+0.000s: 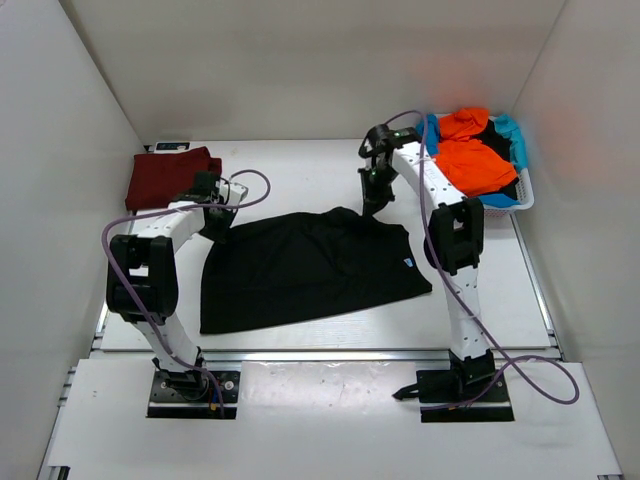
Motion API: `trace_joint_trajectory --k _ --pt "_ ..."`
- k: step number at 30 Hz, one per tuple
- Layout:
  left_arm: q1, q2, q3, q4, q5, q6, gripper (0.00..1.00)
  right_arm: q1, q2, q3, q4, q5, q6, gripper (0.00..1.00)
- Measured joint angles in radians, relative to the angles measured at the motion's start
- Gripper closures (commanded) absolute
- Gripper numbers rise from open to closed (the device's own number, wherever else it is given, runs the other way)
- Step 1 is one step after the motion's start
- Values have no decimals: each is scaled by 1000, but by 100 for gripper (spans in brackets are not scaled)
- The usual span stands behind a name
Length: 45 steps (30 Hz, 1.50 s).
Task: Fold and stack the t-shirts
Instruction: Fold the other side of the tshirt into a rectangle
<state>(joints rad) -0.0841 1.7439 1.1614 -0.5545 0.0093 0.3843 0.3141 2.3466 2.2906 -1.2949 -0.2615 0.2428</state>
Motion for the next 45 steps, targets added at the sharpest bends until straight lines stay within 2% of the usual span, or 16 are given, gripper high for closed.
trace_joint_trajectory --k 3,5,7,10,13,18,20,24,27,29,35,38,42,45 --pt "-5 -5 -17 6 -11 19 100 23 -12 -68 11 18 -7 100" --pt "-5 -23 -37 15 -16 39 100 15 -69 -186 43 35 -8 100" --pt "-4 -54 -68 19 -24 63 100 -8 -181 -365 95 47 -8 100" --pt "-2 -90 -103 21 -30 93 100 -50 -439 -712 223 42 -8 100" --pt "-2 -98 -116 20 -26 105 100 -68 -619 -866 292 42 3 100" --pt "-5 -99 -117 10 -5 106 100 -23 -635 -897 517 1 23 100" --pt "-5 -106 -124 8 7 114 100 -11 -636 -979 611 -16 27 100" --pt "-7 -144 -167 -6 24 144 100 -31 -632 -1137 697 -66 49 100" --pt "-21 -158 -200 -6 4 147 100 -76 -607 -1148 721 -83 54 100" --pt "-35 -155 -200 -2 -30 139 100 -97 -563 -1082 726 -89 52 99" --pt "-52 -80 -46 28 -125 65 100 -127 -335 -637 772 -114 34 100" --pt "-36 -40 52 55 -148 23 100 -134 -267 -517 809 -141 34 100" --pt "-23 -56 47 93 -159 17 100 -134 -277 -571 829 -158 26 100" --pt "-44 -103 -82 112 -166 30 100 -133 -330 -737 845 -168 15 100"
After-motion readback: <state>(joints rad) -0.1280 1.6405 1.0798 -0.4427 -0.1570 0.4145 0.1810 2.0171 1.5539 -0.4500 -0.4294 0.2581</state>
